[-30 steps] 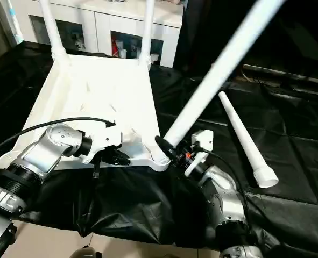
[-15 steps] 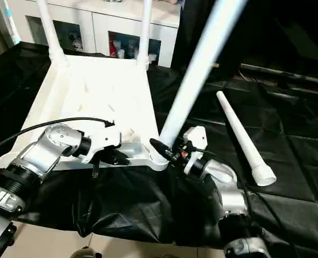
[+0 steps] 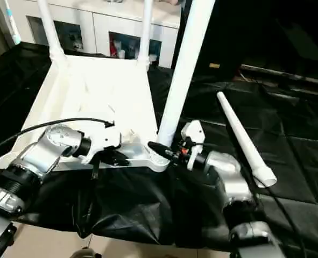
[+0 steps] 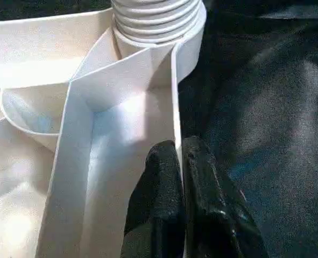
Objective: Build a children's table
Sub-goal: Insert table leg to table base, then rotate leg to tighten
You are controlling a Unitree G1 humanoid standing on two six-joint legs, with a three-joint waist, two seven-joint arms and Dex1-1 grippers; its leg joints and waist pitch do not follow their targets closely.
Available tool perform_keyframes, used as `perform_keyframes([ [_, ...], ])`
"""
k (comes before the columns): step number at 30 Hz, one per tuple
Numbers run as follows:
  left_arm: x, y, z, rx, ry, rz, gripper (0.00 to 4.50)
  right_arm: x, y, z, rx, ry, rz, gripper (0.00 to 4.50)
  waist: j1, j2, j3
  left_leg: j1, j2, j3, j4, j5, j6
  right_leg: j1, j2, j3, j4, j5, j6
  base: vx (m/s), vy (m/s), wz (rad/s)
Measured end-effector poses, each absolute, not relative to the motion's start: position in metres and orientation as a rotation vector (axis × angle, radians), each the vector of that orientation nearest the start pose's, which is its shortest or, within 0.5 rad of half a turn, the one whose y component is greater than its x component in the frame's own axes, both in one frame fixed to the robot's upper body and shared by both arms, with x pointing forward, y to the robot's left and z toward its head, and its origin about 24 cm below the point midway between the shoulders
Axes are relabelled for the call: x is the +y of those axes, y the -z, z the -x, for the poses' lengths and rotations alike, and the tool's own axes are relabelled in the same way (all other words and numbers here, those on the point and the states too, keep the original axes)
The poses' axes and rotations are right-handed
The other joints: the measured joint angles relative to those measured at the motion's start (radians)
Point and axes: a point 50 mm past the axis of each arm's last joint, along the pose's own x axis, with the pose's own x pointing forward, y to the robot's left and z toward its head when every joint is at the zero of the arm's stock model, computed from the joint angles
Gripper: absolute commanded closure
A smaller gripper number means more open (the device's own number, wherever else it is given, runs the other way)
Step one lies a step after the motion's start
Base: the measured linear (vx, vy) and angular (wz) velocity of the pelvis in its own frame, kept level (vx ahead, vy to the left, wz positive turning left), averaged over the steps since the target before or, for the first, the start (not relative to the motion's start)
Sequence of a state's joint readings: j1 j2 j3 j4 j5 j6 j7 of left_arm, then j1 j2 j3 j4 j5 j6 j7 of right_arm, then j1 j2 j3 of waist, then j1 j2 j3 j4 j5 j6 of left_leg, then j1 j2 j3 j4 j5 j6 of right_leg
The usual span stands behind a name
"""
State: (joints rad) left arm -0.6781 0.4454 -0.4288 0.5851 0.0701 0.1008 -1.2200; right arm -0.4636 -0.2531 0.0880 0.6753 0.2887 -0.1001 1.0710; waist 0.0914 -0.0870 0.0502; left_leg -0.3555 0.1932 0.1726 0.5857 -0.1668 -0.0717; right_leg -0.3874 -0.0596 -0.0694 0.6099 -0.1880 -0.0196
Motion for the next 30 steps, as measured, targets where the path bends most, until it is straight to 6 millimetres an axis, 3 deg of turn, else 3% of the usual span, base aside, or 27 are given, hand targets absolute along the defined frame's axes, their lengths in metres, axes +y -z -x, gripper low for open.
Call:
perform_keyframes([
  [9,0.141,-0.065,-0.322,0.515,1.426,-0.619,4.50,-0.139,-0.038,-0.310,0.123,-1.189,-0.035,2.60,0.000,0.002,0.001,0.005,0.000,0.000,-0.011,0.000,0.000,0.001,0.001,-0.001,0.000,-0.001,-0.001,0.000,0.000,0.00],
  [21,0.149,-0.067,-0.320,0.514,1.442,-0.623,4.50,-0.133,-0.040,-0.310,0.110,-1.243,-0.013,2.60,-0.002,0.003,0.001,0.006,0.000,0.000,-0.012,0.000,0.000,0.001,0.001,-0.001,0.000,-0.002,-0.002,0.000,0.000,0.00],
  [30,0.142,-0.062,-0.329,0.519,1.262,-0.567,4.50,-0.123,-0.033,-0.324,0.080,-0.931,-0.074,2.61,-0.019,0.003,0.002,0.011,0.000,0.000,-0.011,0.000,0.000,0.001,0.001,-0.002,-0.004,-0.003,-0.001,0.000,0.000,0.00],
])
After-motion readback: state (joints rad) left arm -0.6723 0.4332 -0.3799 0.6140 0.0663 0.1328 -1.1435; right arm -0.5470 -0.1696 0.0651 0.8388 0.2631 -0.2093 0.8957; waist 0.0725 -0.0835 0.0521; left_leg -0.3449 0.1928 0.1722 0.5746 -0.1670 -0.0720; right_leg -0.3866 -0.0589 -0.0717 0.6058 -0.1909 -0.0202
